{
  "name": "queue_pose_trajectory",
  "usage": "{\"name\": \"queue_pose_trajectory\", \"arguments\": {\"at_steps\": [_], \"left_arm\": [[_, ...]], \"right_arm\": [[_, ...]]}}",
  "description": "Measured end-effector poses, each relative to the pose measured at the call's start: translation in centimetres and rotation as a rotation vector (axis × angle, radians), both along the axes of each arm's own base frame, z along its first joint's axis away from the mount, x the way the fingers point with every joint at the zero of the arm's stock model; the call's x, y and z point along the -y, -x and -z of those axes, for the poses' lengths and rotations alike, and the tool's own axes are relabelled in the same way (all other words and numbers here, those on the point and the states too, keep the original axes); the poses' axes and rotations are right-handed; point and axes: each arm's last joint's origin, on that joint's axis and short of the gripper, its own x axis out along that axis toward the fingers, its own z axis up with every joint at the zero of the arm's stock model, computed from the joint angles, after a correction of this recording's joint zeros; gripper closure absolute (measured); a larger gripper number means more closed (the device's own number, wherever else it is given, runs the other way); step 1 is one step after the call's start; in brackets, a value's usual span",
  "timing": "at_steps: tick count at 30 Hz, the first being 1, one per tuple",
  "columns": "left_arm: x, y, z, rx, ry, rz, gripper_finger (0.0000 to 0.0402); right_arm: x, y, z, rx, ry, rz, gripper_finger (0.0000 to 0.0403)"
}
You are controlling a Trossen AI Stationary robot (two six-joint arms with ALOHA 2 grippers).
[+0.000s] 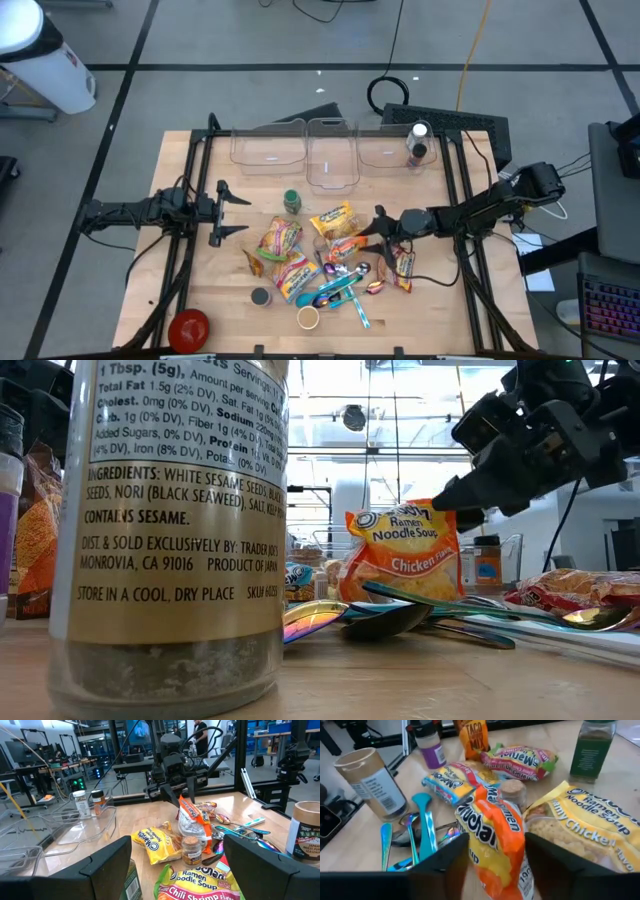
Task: Pick & Place Food Item
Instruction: Put the yellow noodle pack into the left transparent bin, then put the green seasoning bottle into the right transparent bin
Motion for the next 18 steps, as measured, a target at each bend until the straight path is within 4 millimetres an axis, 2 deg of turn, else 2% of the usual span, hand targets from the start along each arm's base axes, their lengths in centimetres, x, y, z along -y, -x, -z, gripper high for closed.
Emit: {"name": "queue_pose_trajectory", "arguments": {"at_steps": [3, 7, 18], "left_arm": [[0.0, 0.0, 0.0, 0.000, 0.000, 0.000, 0.0078], [0.0, 0.0, 0.0, 0.000, 0.000, 0.000, 0.0078], [0.0, 0.0, 0.0, 0.000, 0.000, 0.000, 0.0078]], "right_arm": [[-0.1, 0.0, -0.1, 0.006, 0.001, -0.022, 0.0163], [-0.1, 0.1, -0.3, 0.014, -0.013, -0.043, 0.0137], [-0.3, -0.3, -2.1, 0.224, 0.040, -0.064, 0.0130]]}}
